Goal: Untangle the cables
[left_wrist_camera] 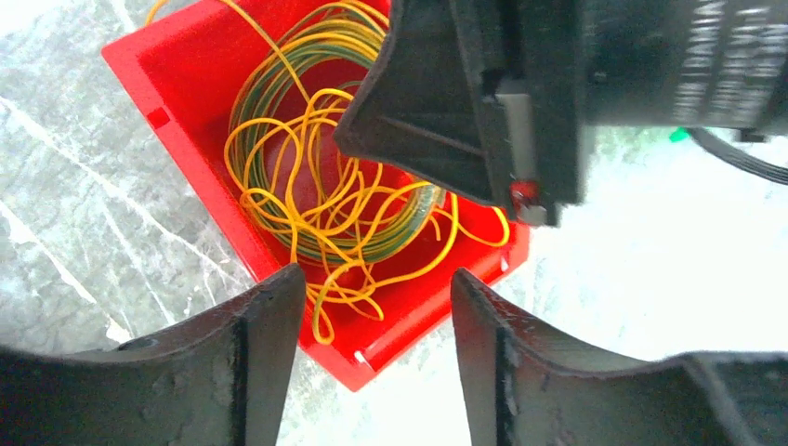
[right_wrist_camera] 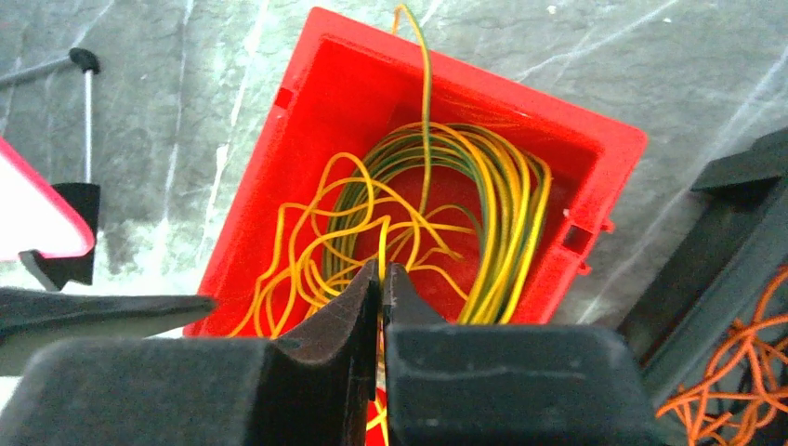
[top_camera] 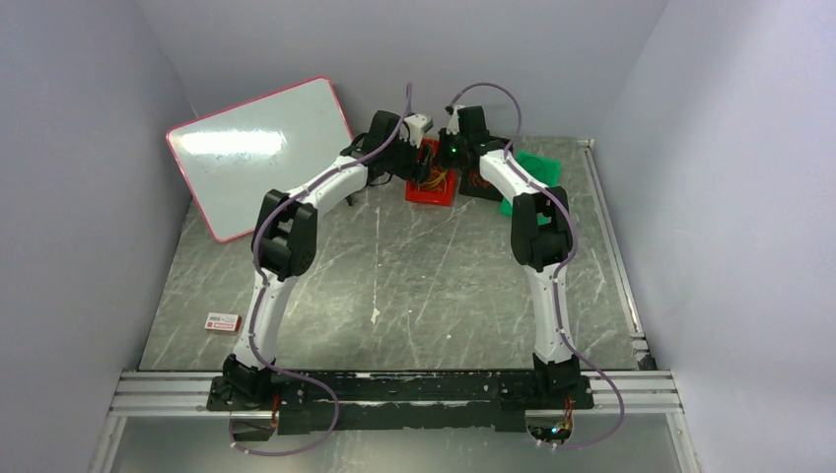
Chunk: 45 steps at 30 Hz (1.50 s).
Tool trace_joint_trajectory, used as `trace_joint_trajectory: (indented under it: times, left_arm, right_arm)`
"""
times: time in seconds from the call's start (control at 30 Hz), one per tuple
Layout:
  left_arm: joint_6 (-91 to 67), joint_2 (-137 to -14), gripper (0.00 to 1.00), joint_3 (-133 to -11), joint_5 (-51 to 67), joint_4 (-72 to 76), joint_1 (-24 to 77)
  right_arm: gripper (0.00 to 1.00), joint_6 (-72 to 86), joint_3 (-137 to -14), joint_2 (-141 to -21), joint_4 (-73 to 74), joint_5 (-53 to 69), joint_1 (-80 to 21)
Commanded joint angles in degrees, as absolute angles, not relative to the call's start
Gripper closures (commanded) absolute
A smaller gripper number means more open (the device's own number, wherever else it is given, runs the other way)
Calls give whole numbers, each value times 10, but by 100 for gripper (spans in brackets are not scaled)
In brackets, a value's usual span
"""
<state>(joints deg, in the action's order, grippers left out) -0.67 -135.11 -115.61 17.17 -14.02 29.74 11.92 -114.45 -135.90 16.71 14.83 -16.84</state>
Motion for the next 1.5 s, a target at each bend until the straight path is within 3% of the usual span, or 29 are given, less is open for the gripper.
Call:
trace_joint_trajectory:
  times: [0.0,0.2,0.9,1.03,1.23,1.37,1.47]
  left_arm:
    - [-3,-1269,34,-1135,177,-128,298]
    - [-20,-1201,22,-1091,180,-97,287]
    - [-53,-932,16,-839,55,-54,240]
    - [-68,-860,14,-779,-11,-52,239]
    - [-84,-741,2,-687,-64,-91,238]
    - [-101,-652,0,-617,-89,-119,238]
    - [-116,-587,0,-573,-115,-143,239]
  right_arm:
    - [92,119,-1126,-1327,137,118,-164]
    - [86,124,-1118,-1313,122,119,-163]
    - [38,127,-1010,-1152,67,51,-155]
    - [36,133,-954,-1088,47,42,-155]
    - [25,169,-836,-956,18,31,-155]
    - [4,179,-762,-858,21,40,-155]
    - [0,178,-709,-783,48,48,-155]
